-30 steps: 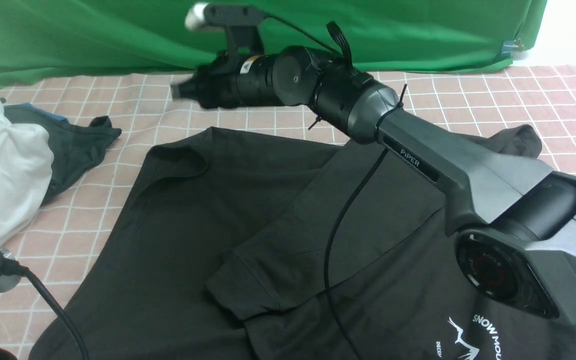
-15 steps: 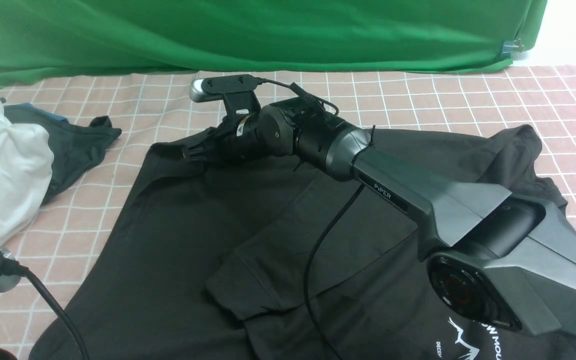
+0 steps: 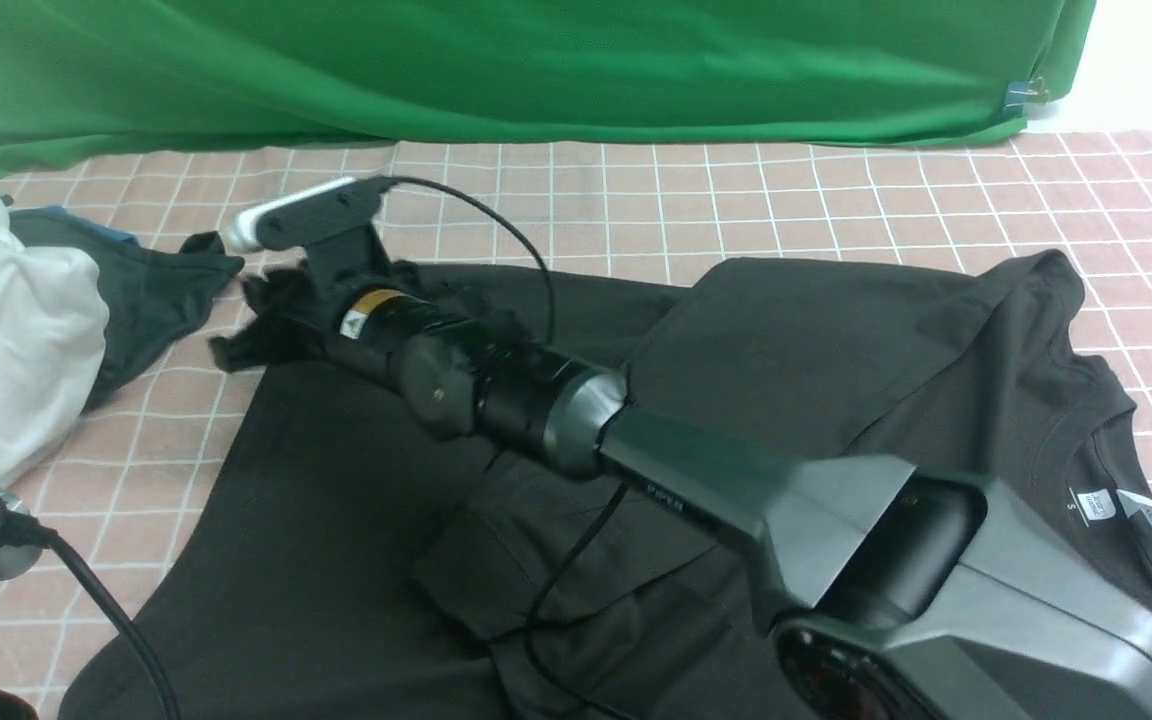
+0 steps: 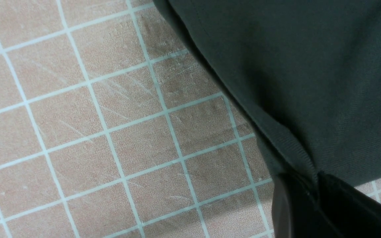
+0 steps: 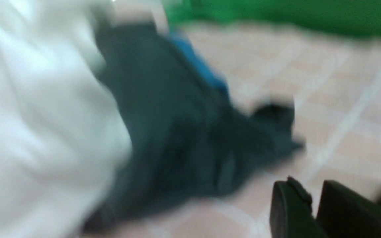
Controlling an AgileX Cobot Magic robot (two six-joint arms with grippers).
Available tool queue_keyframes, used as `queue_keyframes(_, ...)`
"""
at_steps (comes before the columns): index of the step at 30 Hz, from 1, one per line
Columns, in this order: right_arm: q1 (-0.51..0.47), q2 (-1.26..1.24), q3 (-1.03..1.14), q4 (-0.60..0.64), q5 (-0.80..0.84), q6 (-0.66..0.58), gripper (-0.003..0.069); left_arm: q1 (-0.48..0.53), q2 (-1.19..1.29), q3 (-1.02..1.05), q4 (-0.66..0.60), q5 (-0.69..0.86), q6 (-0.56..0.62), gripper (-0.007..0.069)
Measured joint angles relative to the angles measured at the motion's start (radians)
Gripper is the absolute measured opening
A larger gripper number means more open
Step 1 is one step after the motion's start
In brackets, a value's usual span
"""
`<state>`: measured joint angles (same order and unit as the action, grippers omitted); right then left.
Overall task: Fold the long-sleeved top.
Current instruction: Use both arms simultaneously to clamp the lower edge of the clothing fabric
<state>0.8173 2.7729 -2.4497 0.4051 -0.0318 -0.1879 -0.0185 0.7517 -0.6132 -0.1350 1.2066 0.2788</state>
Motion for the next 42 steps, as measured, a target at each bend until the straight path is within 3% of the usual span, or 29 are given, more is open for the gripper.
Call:
queue_keyframes(5,-0.028,-0.01,0.0,0.005,-0.009,-0.013,0.0168,0.0,0.0,0.0,0.0,0.0,0.0,0.005)
queue_keyframes(10,-0.1,-0.114,0.002,0.008,0.456,-0.012,0.0174,0.0,0.0,0.0,0.0,0.0,0.0,0.005)
queue_keyframes(11,-0.103,-0.121,0.002,0.008,0.456,-0.012,0.0174,0.0,0.0,0.0,0.0,0.0,0.0,0.005)
queue_keyframes(13,-0.147,-0.205,0.002,0.007,0.727,-0.022,0.0175,0.0,0.0,0.0,0.0,-0.004,0.0,0.005)
queue_keyframes(16,-0.195,-0.314,0.001,0.001,0.968,-0.042,0.0153,0.0,0.0,0.0,0.0,-0.006,0.0,0.005)
queue_keyframes(23,-0.215,-0.468,0.015,-0.139,1.206,-0.047,0.0074,0.0,0.0,0.0,0.0,0.001,0.0,0.005)
queue_keyframes(24,-0.215,-0.524,0.068,-0.235,1.227,-0.042,0.0062,0.0,0.0,0.0,0.0,-0.009,0.0,0.005)
queue_keyframes(28,-0.216,-0.699,0.274,-0.374,1.236,-0.036,0.006,0.0,0.0,0.0,0.0,-0.016,0.0,0.005)
queue_keyframes(30,-0.216,-0.891,0.565,-0.427,1.237,-0.033,0.006,0.0,0.0,0.0,0.0,-0.018,0.0,0.005)
queue_keyframes(31,-0.216,-0.92,0.586,-0.43,1.237,-0.033,0.006,0.0,0.0,0.0,0.0,-0.02,0.0,0.005)
queue_keyframes(37,-0.202,-1.347,1.178,-0.443,1.137,0.033,0.006,0.0,0.0,0.0,0.0,-0.035,0.0,0.005)
queue_keyframes(42,-0.107,-1.517,1.54,-0.445,1.13,-0.028,0.0062,0.0,0.0,0.0,-0.011,-0.041,0.0,0.005)
